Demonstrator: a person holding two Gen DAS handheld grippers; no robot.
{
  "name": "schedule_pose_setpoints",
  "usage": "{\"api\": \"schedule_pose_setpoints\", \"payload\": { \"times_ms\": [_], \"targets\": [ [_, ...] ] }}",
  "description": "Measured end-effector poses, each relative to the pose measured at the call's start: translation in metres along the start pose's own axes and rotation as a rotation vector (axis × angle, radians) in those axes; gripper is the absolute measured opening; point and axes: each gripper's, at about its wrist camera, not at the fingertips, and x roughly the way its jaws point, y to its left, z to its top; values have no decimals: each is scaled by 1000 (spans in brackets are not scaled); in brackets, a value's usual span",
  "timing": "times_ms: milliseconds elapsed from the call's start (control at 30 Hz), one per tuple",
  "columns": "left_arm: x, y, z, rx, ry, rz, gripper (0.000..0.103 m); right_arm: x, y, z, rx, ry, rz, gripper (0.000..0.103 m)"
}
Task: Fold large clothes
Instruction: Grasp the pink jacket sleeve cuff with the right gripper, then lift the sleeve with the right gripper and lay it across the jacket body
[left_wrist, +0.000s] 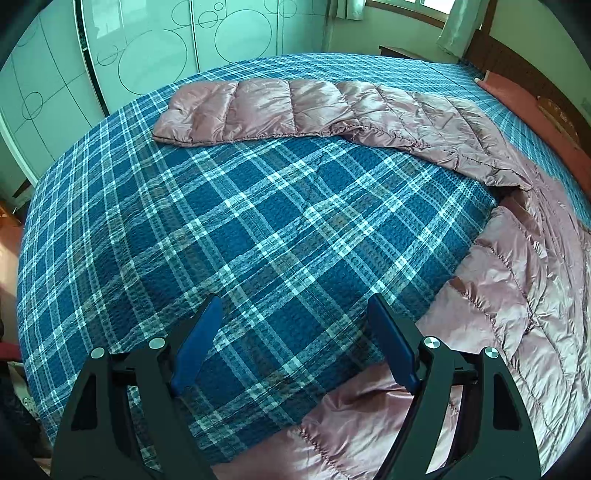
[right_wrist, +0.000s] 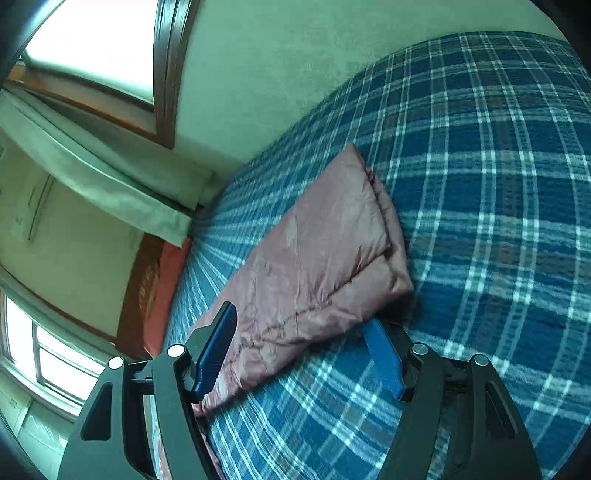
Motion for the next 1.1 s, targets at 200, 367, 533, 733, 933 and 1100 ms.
{"api": "schedule_pose_setpoints", "payload": {
  "times_ms": [200,367,533,733,933,1100],
  "targets": [
    [3,-9,4,36,-11,23,81,15,12,11,-72,-48,-73,54],
    [14,-23,16,119,-14,31,83,28,29,15,-140,-5,-83,15],
    [24,-19,30,142,-9,4,91,20,95,-9,-338,-20,-11,13],
    [34,-19,34,177,-41,-12,93,31,192,-90,-636,57,84,12],
    [40,-21,32,180,-56,-29,94,71,274,-199,-820,208,187,12],
    [39,-14,27,183,-65,-43,95,98,319,-292,-937,355,250,12]
  ]
}}
